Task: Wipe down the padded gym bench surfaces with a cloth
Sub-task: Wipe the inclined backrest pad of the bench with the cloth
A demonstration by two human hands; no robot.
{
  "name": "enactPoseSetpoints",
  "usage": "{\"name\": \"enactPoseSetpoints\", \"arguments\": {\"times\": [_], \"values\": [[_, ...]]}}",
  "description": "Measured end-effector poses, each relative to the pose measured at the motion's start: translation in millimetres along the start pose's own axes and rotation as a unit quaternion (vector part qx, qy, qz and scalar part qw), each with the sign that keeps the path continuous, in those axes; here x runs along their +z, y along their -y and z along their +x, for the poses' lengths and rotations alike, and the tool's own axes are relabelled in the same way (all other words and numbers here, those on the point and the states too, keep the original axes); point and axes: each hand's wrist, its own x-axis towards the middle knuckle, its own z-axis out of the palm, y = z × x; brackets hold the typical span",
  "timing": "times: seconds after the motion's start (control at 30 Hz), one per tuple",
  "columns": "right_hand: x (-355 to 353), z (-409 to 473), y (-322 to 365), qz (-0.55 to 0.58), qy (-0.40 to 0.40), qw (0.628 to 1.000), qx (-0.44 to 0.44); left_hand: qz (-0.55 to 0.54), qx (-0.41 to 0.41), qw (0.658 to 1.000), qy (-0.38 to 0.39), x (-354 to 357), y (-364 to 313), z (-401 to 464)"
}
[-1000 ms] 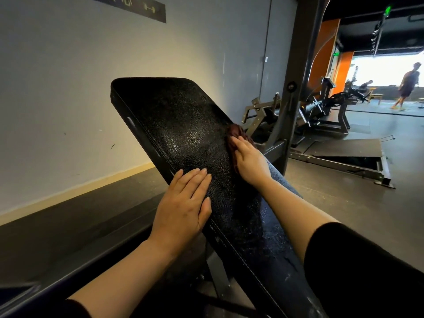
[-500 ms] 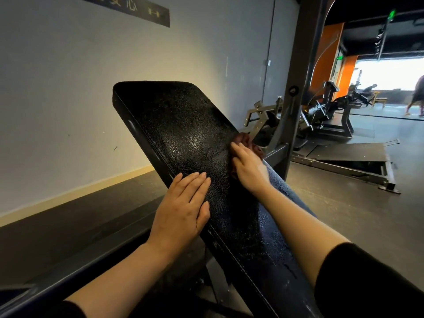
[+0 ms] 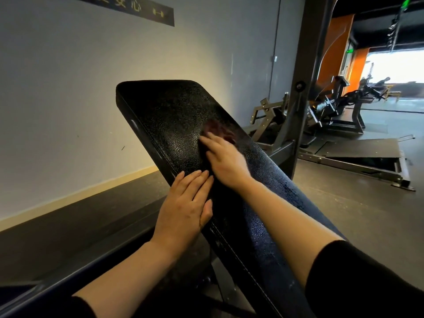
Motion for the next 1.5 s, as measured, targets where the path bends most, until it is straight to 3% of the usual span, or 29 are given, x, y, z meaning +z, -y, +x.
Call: {"name": "enactPoseSetpoints", "arguments": {"times": [0.1, 0.3, 0.53, 0.7, 0.8, 0.87, 1.07, 1.13, 1.3, 1.37, 1.5], "values": [[-1, 2, 0, -0.014, 0.023, 0.999, -0.03, 0.014, 0.011, 1.0, 0.019, -3, 2, 1], [-24, -45, -63, -0.017, -0.005, 0.991, 0.129, 0.002, 0.009, 1.0, 0.018, -22, -18, 9], [-51, -115, -104, -0.039, -0.009, 0.96, 0.278, -0.039, 0.066, 0.992, 0.097, -21, -62, 9], [-27, -64, -41, -0.003, 0.013, 0.991, 0.134, -0.017, 0.06, 0.99, 0.126, -19, -63, 11], [-25, -63, -40, -0.006, 0.022, 0.994, 0.104, -0.002, 0.06, 0.989, 0.134, -19, -63, 12], [-31, -83, -57, -0.003, 0.003, 0.992, 0.124, 0.0, 0.061, 0.99, 0.129, -18, -62, 9], [-45, -133, -84, -0.032, -0.029, 0.951, 0.305, -0.007, 0.045, 0.989, 0.143, -19, -62, 6], [-35, -113, -62, -0.028, -0.033, 0.958, 0.285, -0.01, 0.044, 0.988, 0.15, -20, -62, 6], [-20, -94, -19, -0.001, 0.021, 0.99, 0.137, -0.013, 0.045, 0.987, 0.152, -21, -62, 6], [-32, -118, -34, -0.005, 0.024, 0.989, 0.147, -0.015, 0.044, 0.989, 0.142, -22, -61, 5], [-53, -177, -74, -0.03, -0.003, 0.96, 0.278, -0.015, 0.047, 0.988, 0.147, -25, -62, 3]]}}
